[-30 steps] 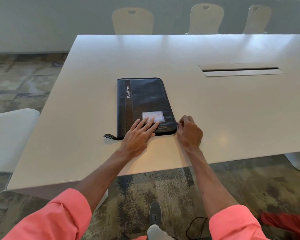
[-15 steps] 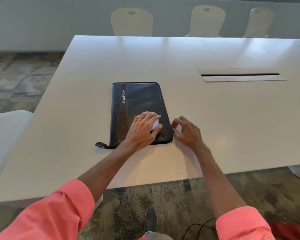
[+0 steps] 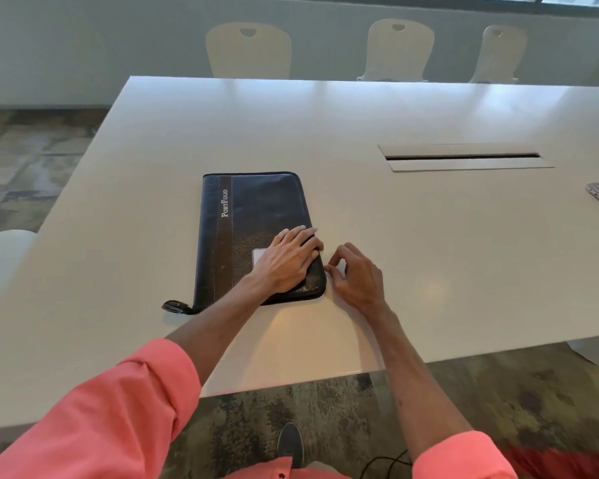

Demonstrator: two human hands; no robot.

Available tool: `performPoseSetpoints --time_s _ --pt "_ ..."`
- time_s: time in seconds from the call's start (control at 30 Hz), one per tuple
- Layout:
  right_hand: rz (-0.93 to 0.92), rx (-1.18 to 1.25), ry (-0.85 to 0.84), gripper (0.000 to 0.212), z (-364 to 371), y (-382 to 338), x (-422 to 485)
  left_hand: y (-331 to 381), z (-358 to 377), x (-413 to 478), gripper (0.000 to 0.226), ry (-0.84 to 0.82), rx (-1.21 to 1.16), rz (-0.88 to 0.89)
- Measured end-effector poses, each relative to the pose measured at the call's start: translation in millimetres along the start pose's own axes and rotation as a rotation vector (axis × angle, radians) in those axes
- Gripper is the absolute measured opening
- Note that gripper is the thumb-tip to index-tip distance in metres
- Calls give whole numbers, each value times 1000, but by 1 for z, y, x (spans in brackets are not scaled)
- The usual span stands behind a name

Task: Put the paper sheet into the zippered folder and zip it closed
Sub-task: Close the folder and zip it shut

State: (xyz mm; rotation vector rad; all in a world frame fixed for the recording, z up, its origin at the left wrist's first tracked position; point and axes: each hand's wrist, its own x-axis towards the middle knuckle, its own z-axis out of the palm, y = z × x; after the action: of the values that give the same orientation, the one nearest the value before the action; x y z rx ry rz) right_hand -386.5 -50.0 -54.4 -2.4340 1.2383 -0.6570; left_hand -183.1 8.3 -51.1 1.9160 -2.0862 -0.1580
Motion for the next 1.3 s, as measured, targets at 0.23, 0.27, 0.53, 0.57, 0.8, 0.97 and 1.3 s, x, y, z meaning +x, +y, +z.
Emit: performPoseSetpoints --time_s 0.23,0.27,0.53,0.57,0.8,0.97,1.3 --pt "-33 -19 31 16 3 -3 15 -2 5 -6 71 57 -30 -189" --pt "-39 -24 30 16 3 -4 18 -3 5 -6 73 32 16 -225" --pt "-37 -41 52 15 7 -9 44 -6 7 -9 75 -28 73 -247" --pt "-32 -38 55 15 8 -10 47 -6 8 -10 75 -26 72 -247" --pt "30 -13 52 16 17 -17 79 -21 0 -8 64 59 32 -226" --pt "41 -15 50 16 25 -19 107 -38 -10 -7 55 87 56 -141" --pt "111 12 50 17 41 -28 166 -81 -31 31 32 111 64 7"
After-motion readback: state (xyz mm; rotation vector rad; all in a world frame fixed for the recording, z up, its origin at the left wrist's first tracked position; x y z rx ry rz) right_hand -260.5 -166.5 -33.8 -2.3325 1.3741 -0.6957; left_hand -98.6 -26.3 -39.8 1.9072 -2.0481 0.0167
